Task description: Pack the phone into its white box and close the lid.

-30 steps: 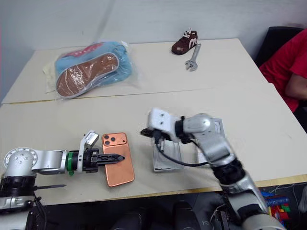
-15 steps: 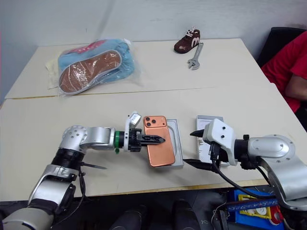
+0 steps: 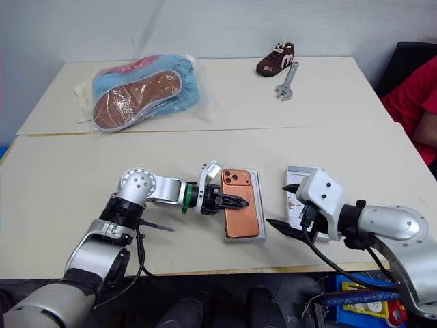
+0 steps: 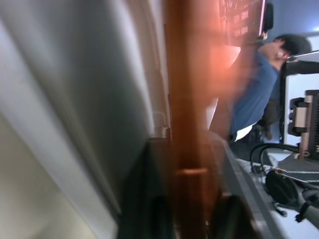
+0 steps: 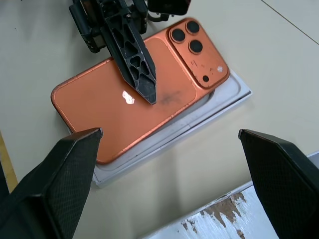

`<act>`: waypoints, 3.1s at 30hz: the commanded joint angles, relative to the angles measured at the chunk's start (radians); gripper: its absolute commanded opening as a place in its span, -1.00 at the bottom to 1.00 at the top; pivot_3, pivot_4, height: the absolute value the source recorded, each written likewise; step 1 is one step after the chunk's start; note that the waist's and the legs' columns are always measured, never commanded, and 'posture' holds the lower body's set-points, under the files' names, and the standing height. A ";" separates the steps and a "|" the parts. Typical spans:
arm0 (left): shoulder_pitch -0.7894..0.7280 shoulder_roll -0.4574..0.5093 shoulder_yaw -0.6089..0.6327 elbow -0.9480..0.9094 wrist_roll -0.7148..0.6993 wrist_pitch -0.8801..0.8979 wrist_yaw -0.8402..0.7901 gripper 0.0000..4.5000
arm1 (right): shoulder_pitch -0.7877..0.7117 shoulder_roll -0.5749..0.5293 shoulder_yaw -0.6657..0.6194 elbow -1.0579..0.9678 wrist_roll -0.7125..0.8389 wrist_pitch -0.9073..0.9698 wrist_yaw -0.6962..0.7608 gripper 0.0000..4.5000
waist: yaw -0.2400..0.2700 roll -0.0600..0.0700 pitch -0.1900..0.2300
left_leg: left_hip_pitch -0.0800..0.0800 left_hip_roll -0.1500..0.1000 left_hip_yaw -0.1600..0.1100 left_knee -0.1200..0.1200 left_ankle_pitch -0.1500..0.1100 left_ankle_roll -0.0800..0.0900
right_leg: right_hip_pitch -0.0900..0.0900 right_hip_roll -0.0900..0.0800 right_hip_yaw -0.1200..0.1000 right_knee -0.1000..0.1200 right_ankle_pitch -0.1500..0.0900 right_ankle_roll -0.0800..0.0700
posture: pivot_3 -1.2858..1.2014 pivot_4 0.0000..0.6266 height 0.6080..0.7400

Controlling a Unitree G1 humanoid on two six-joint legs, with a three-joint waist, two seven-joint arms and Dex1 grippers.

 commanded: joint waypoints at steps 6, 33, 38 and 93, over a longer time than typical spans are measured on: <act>-0.044 0.025 0.022 -0.081 0.111 0.088 -0.213 0.60 | 0.022 -0.011 -0.012 -0.039 0.034 -0.019 -0.045 1.00 | -0.003 0.000 0.000 | 0.000 0.000 0.000 0.000 0.000 0.000 | 0.000 0.000 0.000 0.000 0.000 0.000 | 0.03 -0.52 1.00; -0.192 0.138 -0.347 -0.104 0.575 -0.160 -0.825 0.99 | 0.041 0.008 0.051 -0.036 0.053 -0.067 -0.136 1.00 | -0.004 -0.001 0.003 | -0.001 0.000 0.000 0.000 0.000 0.000 | 0.000 0.000 0.000 0.000 0.000 0.000 | 0.03 -0.52 1.00; -0.183 0.184 -0.367 -0.147 0.626 -0.210 -0.893 0.99 | 0.048 0.000 0.045 -0.030 0.053 -0.079 -0.132 1.00 | -0.004 -0.001 0.003 | -0.001 0.000 0.000 0.001 0.000 0.000 | 0.000 0.001 0.000 0.001 0.000 0.000 | 0.03 -0.52 1.00; 0.438 0.562 0.169 -0.558 0.789 -1.095 -0.928 1.00 | -0.537 0.704 -0.168 0.375 0.838 0.785 -0.737 -0.99 | -0.060 0.004 0.008 | 0.001 0.002 0.000 -0.002 -0.001 0.001 | 0.000 0.001 -0.002 0.005 0.001 -0.001 | 0.03 -0.52 1.00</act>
